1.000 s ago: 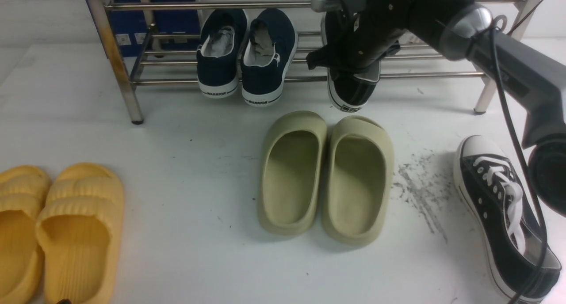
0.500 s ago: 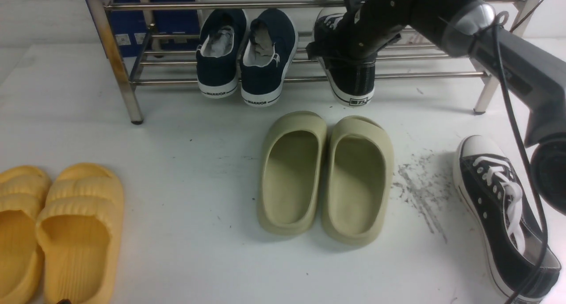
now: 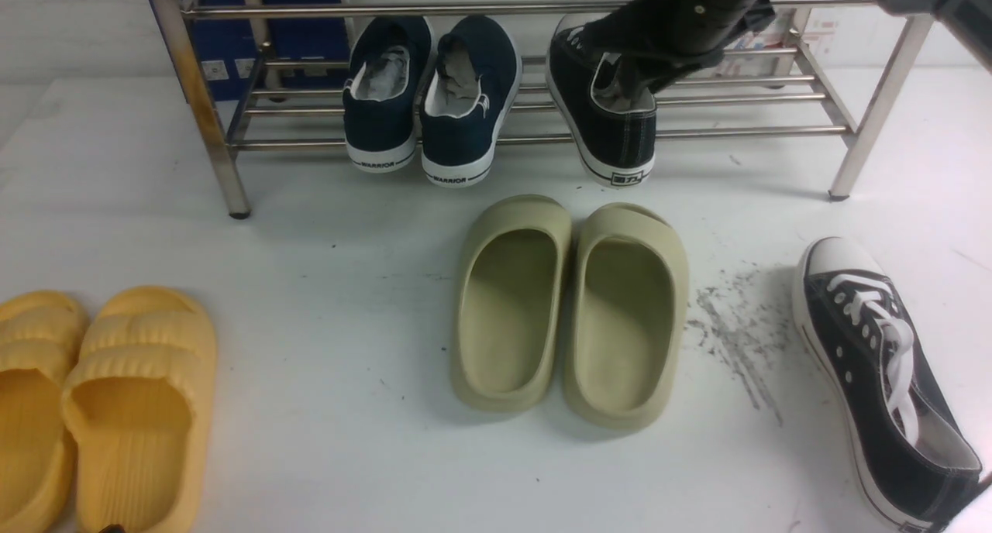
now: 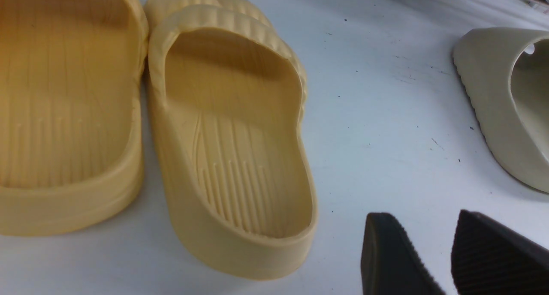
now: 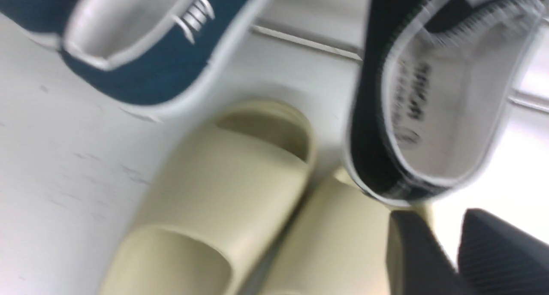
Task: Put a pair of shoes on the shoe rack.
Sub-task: Use the right arm to put a shoe into the shoe rack
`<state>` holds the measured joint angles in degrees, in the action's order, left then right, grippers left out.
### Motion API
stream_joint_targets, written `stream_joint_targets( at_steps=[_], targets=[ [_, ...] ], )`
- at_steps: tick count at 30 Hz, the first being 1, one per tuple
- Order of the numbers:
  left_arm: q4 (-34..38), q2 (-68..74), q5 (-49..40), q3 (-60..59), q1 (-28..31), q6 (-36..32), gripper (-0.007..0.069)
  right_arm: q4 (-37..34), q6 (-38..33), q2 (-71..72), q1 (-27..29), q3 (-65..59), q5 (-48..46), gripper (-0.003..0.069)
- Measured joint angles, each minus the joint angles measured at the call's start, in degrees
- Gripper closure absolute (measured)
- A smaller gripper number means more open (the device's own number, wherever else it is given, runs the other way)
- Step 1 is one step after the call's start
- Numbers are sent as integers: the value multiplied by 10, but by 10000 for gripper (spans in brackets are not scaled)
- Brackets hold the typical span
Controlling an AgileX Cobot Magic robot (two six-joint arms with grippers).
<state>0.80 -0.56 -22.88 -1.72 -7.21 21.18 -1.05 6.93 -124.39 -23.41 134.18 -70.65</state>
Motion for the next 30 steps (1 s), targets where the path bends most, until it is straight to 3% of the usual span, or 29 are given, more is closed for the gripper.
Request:
stream_joint_targets(
  at_steps=[3, 4, 30],
  targets=[
    [0, 0, 0, 0, 0, 0, 386, 14, 0, -2, 4, -15, -9, 648],
    [0, 0, 0, 0, 0, 0, 386, 15, 0, -7, 5, -23, -10, 659],
    [0, 0, 0, 0, 0, 0, 386, -31, 0, -71, 5, -36, 56, 662]
  ],
)
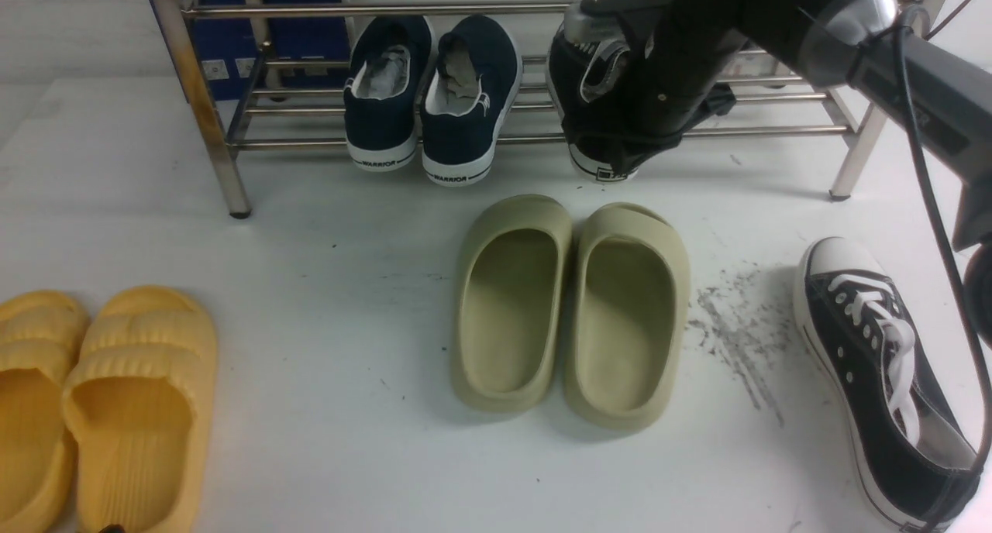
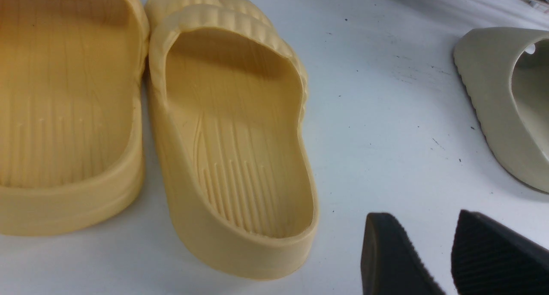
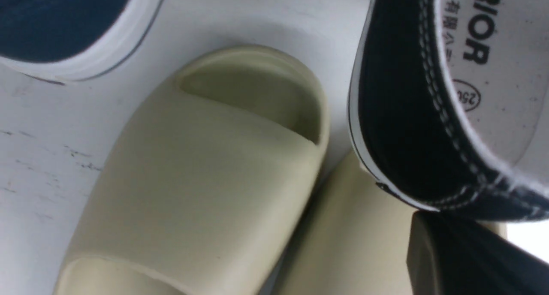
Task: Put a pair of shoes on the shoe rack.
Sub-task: Use the right arm to put a shoe into the shoe rack, then use the right arm to grab the shoe closest to it
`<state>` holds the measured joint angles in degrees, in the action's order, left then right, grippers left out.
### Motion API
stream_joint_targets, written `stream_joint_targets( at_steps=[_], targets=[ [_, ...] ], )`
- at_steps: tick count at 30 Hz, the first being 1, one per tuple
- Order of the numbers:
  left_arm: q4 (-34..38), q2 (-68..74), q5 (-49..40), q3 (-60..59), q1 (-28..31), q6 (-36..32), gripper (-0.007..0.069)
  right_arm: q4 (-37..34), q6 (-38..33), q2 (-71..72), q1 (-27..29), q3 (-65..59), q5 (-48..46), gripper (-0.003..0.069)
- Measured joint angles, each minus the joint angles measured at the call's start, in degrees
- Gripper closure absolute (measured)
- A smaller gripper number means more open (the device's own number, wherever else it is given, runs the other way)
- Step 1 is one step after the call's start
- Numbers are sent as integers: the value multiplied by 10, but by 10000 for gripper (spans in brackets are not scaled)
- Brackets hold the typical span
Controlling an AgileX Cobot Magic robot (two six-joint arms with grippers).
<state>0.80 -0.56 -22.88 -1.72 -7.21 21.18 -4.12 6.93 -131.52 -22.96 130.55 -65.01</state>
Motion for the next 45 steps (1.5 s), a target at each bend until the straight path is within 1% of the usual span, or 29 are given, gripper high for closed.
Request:
stream_joint_targets(
  at_steps=[15, 23, 28, 32, 33, 34, 37, 38, 41, 42, 45],
  targets=[
    [0, 0, 0, 0, 0, 0, 386, 6, 0, 0, 0, 0, 35, 662],
    [0, 0, 0, 0, 0, 0, 386, -6, 0, 16, 0, 0, -14, 651],
    [0, 0, 0, 0, 0, 0, 386, -18, 0, 67, 0, -14, -36, 606],
    [0, 0, 0, 0, 0, 0, 386, -2, 0, 180, 0, -122, -38, 487],
    [0, 0, 0, 0, 0, 0, 386, -1, 0, 186, 0, -128, -38, 480],
    [0, 0, 0, 0, 0, 0, 386, 8, 0, 236, 0, -183, -40, 426],
    [0, 0, 0, 0, 0, 0, 386, 34, 5, 316, 0, -276, -57, 344],
    [0, 0, 0, 0, 0, 0, 386, 45, 19, 347, 0, -315, -60, 317],
    [0, 0, 0, 0, 0, 0, 386, 62, 37, 393, 1, -382, -62, 298],
    [0, 0, 0, 0, 0, 0, 386, 76, 51, 427, 1, -440, -61, 292],
    [0, 0, 0, 0, 0, 0, 386, 92, 79, 485, 1, -557, -49, 288]
  ],
)
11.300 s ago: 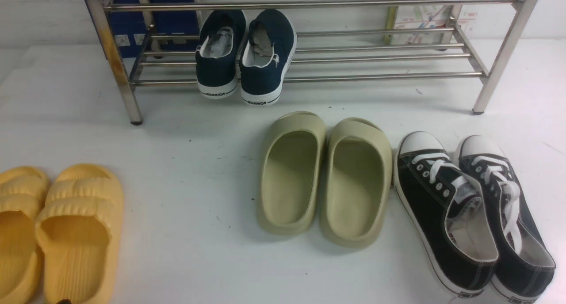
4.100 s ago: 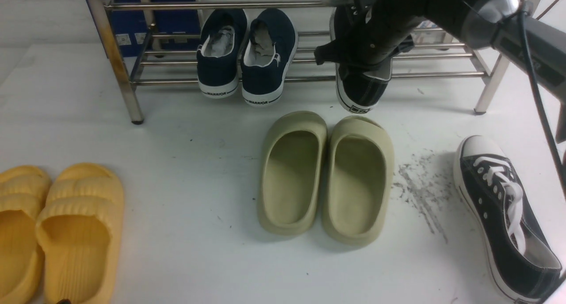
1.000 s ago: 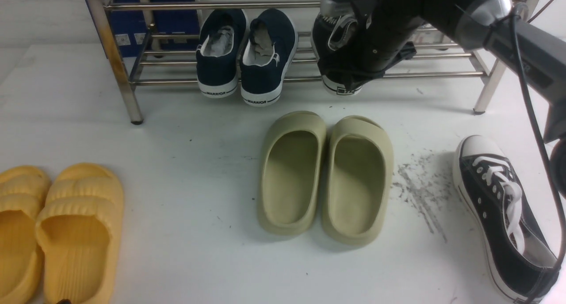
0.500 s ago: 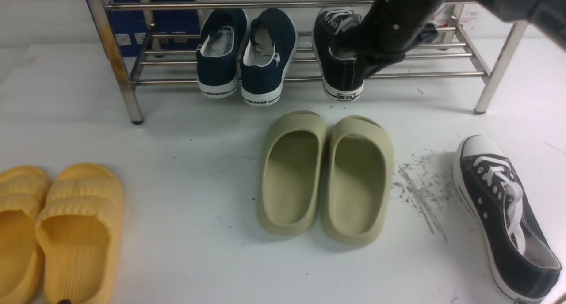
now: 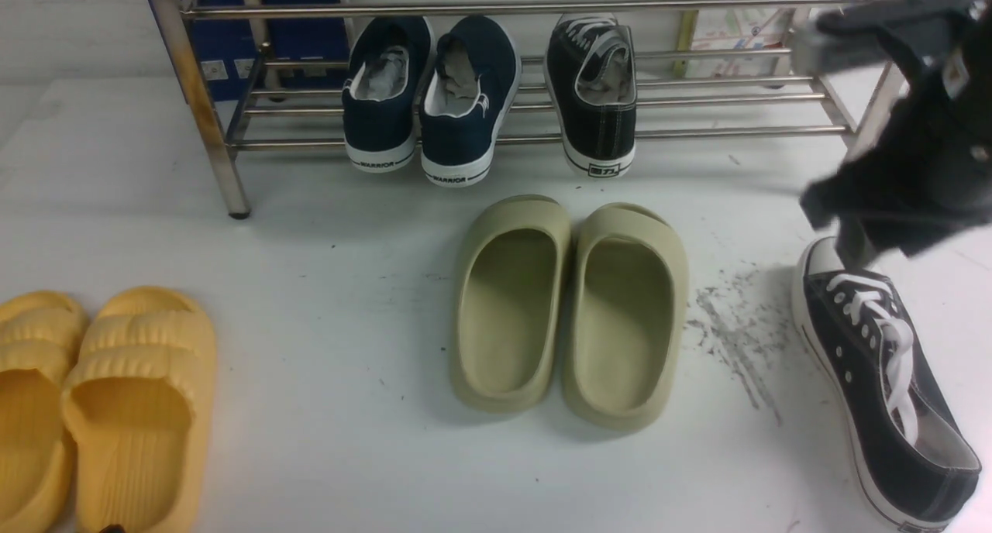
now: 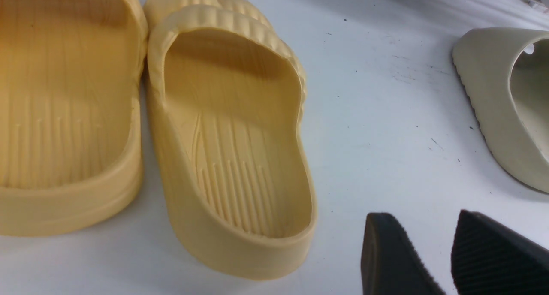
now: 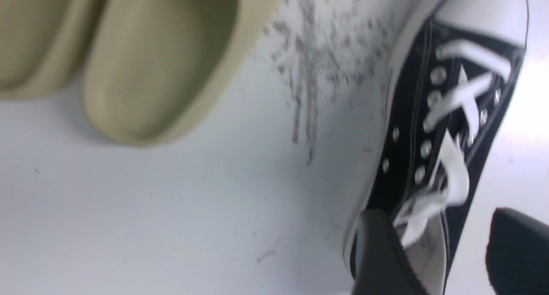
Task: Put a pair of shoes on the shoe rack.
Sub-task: Use the right arm to grab the shoe closest to it, then use the right arm to put a shoe into the shoe rack
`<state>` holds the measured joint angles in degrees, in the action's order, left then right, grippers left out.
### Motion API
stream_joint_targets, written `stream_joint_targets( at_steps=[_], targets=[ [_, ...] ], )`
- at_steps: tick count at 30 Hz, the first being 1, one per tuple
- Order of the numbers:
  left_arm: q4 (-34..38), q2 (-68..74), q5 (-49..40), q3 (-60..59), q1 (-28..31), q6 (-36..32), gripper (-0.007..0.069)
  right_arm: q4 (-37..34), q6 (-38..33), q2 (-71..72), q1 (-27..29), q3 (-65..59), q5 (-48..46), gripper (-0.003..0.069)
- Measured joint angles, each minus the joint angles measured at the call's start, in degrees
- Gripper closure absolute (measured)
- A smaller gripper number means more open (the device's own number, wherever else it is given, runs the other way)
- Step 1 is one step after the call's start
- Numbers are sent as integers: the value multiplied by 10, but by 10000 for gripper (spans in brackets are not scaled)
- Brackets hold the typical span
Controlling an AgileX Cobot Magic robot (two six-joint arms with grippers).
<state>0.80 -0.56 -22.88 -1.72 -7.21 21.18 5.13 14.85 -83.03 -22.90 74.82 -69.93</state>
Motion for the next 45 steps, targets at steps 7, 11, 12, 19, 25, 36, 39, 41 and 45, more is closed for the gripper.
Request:
stream_joint_targets(
  at_steps=[7, 11, 12, 19, 25, 36, 39, 41, 45],
  targets=[
    [0, 0, 0, 0, 0, 0, 386, 8, 43, 47, 0, -185, 81, 286],
    [0, 0, 0, 0, 0, 0, 386, 15, 54, 42, 0, -258, 168, 286],
    [0, 0, 0, 0, 0, 0, 386, 20, 60, 36, 0, -271, 187, 286],
    [0, 0, 0, 0, 0, 0, 386, 75, 108, -31, 0, -288, 240, 286],
    [0, 0, 0, 0, 0, 0, 386, 81, 115, -70, 0, -285, 249, 382],
    [0, 0, 0, 0, 0, 0, 386, 54, 73, -50, 0, -261, 226, 505],
    [0, 0, 0, 0, 0, 0, 386, 18, 30, -38, 0, -215, 195, 505],
    [0, 0, 0, 0, 0, 0, 386, -1, 8, -36, 0, -193, 184, 505],
    [0, 0, 0, 0, 0, 0, 386, -32, -25, -36, 0, -152, 171, 505]
  ],
)
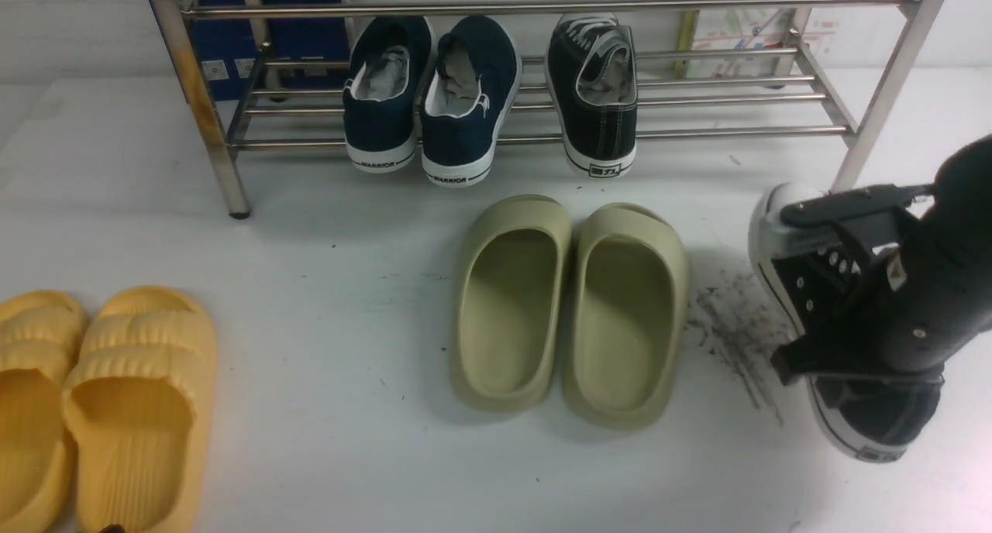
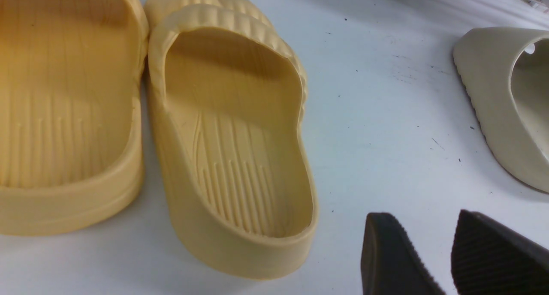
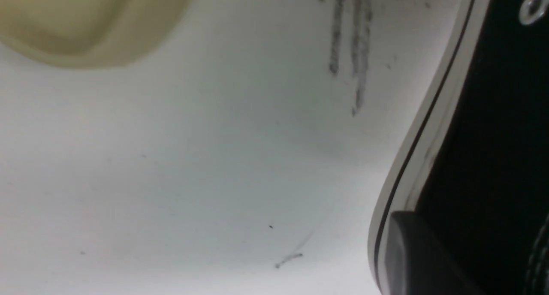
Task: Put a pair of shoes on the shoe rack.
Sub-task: Use the right arm to put a shoe into the shoe rack
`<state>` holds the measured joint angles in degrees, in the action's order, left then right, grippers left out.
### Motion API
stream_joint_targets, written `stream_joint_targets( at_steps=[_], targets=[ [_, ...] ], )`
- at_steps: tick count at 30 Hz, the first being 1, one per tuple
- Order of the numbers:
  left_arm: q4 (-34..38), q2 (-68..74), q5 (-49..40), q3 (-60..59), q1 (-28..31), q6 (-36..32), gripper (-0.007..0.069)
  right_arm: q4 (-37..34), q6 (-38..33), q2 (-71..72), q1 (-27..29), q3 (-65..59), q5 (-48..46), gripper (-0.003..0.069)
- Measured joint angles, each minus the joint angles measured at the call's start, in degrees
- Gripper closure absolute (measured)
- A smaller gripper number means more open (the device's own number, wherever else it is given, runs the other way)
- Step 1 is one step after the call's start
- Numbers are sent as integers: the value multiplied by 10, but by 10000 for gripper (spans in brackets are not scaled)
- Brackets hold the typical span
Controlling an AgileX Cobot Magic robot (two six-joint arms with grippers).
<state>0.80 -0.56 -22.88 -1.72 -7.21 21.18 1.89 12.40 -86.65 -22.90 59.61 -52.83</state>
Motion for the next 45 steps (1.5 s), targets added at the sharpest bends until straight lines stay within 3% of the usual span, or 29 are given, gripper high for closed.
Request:
stream_joint_targets(
  at_steps=[12, 45],
  targets=[
    [0, 0, 0, 0, 0, 0, 386, -6, -34, -18, 0, 131, -14, 507],
    [0, 0, 0, 0, 0, 0, 386, -45, -127, -368, 51, 556, -3, 507]
  ],
)
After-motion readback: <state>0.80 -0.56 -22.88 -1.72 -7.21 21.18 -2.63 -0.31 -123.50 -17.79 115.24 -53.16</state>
